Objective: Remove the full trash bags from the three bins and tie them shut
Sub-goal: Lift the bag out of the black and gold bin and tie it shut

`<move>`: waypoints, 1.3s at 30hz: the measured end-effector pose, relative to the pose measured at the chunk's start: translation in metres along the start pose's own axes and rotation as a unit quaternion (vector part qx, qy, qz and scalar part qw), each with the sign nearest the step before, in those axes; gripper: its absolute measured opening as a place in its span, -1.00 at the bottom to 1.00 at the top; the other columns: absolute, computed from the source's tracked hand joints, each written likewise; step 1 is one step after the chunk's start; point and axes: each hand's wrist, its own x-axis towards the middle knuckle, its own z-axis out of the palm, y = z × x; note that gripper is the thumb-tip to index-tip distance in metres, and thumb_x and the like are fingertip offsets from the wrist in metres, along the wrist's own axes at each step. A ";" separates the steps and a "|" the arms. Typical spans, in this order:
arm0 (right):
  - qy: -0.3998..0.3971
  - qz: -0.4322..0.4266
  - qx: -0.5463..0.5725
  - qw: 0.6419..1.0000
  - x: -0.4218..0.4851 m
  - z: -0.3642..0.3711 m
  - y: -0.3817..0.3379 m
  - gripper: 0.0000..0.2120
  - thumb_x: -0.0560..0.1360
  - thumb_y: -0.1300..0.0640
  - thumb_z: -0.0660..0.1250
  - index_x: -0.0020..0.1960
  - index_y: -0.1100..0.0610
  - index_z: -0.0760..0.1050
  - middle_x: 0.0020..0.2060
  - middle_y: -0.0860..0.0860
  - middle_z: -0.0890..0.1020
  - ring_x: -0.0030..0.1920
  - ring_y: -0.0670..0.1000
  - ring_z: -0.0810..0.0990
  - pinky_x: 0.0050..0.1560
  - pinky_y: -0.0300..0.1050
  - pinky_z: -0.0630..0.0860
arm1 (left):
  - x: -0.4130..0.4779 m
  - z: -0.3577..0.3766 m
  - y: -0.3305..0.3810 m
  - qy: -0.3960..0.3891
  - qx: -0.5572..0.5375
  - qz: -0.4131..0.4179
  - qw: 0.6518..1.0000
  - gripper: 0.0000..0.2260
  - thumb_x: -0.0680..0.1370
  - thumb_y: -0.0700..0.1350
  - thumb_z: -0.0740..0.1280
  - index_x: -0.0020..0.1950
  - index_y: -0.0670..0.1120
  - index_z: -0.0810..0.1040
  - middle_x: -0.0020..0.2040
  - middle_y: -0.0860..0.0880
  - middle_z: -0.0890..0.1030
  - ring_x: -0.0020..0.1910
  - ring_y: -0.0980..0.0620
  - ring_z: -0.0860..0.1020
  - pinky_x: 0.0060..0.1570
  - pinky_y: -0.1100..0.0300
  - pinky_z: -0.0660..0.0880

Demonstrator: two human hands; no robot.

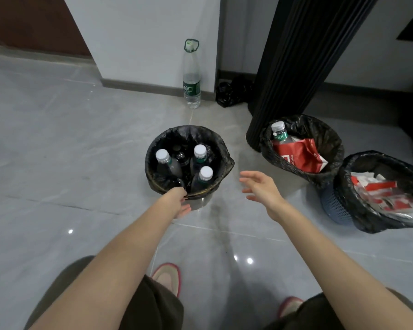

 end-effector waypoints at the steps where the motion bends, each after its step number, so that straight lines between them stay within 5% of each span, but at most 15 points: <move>1: 0.000 0.000 -0.003 1.000 -0.008 -0.004 0.002 -0.79 0.57 0.19 0.27 0.20 0.11 0.51 0.02 0.00 0.57 -0.20 -0.05 0.53 -0.16 -0.21 0.48 | -0.005 -0.001 -0.011 -0.002 0.010 0.000 1.000 -0.72 0.61 -0.19 0.18 0.32 -0.16 0.41 0.20 -0.06 0.50 0.22 -0.05 0.51 0.07 0.15 0.46; 9: 0.005 0.014 -0.011 1.000 -0.070 -0.027 0.031 -0.81 0.56 0.19 0.27 0.16 0.08 0.51 -0.03 -0.03 0.56 -0.20 -0.03 0.53 -0.15 -0.19 0.49 | -0.033 -0.013 -0.094 -0.026 0.043 0.019 0.999 -0.66 0.60 -0.16 0.22 0.38 -0.14 0.34 0.35 -0.05 0.44 0.08 -0.03 0.50 -0.27 0.19 0.45; 17: 0.023 0.062 -0.002 0.998 -0.108 -0.022 0.094 -0.73 0.58 0.24 0.19 0.27 0.15 0.43 0.03 0.05 0.48 -0.20 -0.03 0.48 -0.16 -0.18 0.51 | -0.037 -0.026 -0.144 -0.073 0.063 0.042 0.994 -0.67 0.61 -0.19 0.21 0.37 -0.18 0.33 0.37 -0.11 0.41 0.04 -0.05 0.43 0.14 0.10 0.44; 20: 0.028 0.082 0.004 0.996 -0.120 -0.017 0.115 -0.71 0.57 0.24 0.19 0.29 0.17 0.38 0.03 0.07 0.46 -0.14 0.02 0.48 -0.05 -0.07 0.54 | -0.041 -0.029 -0.158 -0.098 0.078 0.040 0.991 -0.75 0.61 -0.20 0.19 0.30 -0.15 0.39 0.29 -0.10 0.47 -0.13 -0.01 0.49 0.10 0.12 0.46; 23: 0.057 0.094 0.042 0.993 -0.128 -0.015 0.128 -0.74 0.56 0.24 0.23 0.24 0.18 0.31 -0.06 0.07 0.45 -0.17 0.01 0.47 0.07 0.05 0.53 | -0.044 -0.031 -0.172 -0.127 0.107 0.034 0.986 -0.71 0.62 -0.19 0.20 0.34 -0.18 0.37 -0.06 -0.01 0.50 -0.21 0.04 0.48 -0.13 0.19 0.49; 26: 0.094 0.114 0.112 0.983 -0.132 -0.017 0.139 -0.77 0.57 0.30 0.19 0.19 0.16 0.26 -0.12 0.08 0.48 -0.20 -0.01 0.50 0.09 0.09 0.54 | -0.046 -0.037 -0.180 -0.172 0.138 0.037 0.975 -0.78 0.61 -0.13 0.23 0.24 -0.10 0.39 0.10 -0.02 0.52 -0.13 0.03 0.53 -0.12 0.20 0.50; 29: 0.074 0.152 0.161 0.972 -0.136 -0.021 0.153 -0.92 0.57 0.28 0.17 0.02 0.19 0.42 -0.10 0.11 0.53 -0.05 0.09 0.54 -0.02 -0.01 0.56 | -0.040 -0.050 -0.189 -0.202 0.161 0.053 0.965 -0.88 0.57 -0.06 0.30 0.07 -0.03 0.46 0.16 0.02 0.52 0.10 0.00 0.54 0.07 0.15 0.50; 31: 0.048 0.176 0.219 0.959 -0.138 -0.023 0.159 -0.83 0.59 0.20 0.15 0.11 0.19 0.47 -0.01 0.11 0.52 0.09 0.11 0.50 0.15 0.06 0.52 | -0.033 -0.060 -0.195 -0.220 0.128 0.042 0.966 -0.91 0.53 -0.09 0.35 -0.02 -0.03 0.48 0.16 0.00 0.54 0.12 0.01 0.54 0.08 0.15 0.49; 33: 0.045 0.182 0.278 0.942 -0.137 -0.024 0.162 -0.78 0.62 0.17 0.06 0.12 0.15 0.46 0.05 0.10 0.49 0.16 0.13 0.45 0.29 0.11 0.43 | -0.024 -0.066 -0.200 -0.216 0.074 0.043 0.973 -0.84 0.54 -0.21 0.33 0.09 -0.06 0.47 0.21 -0.05 0.51 0.07 0.01 0.54 0.05 0.13 0.50; 36: 0.066 0.204 0.313 0.925 -0.134 -0.023 0.166 -0.81 0.62 0.19 0.06 0.00 0.13 0.45 0.11 0.10 0.45 0.16 0.18 0.42 0.31 0.12 0.42 | -0.015 -0.066 -0.196 -0.182 -0.017 0.056 0.982 -0.67 0.57 -0.35 0.18 0.28 -0.06 0.40 0.25 -0.05 0.45 0.08 -0.05 0.50 0.16 0.03 0.45; 39: 0.052 0.238 0.355 0.903 -0.133 -0.015 0.173 -0.87 0.59 0.27 0.12 0.03 0.20 0.44 0.20 0.14 0.40 0.22 0.20 0.44 0.32 0.11 0.42 | -0.016 -0.061 -0.190 -0.197 -0.069 0.059 0.976 -0.70 0.62 -0.24 0.13 0.32 0.01 0.38 0.24 -0.02 0.46 0.14 -0.10 0.48 0.14 0.01 0.41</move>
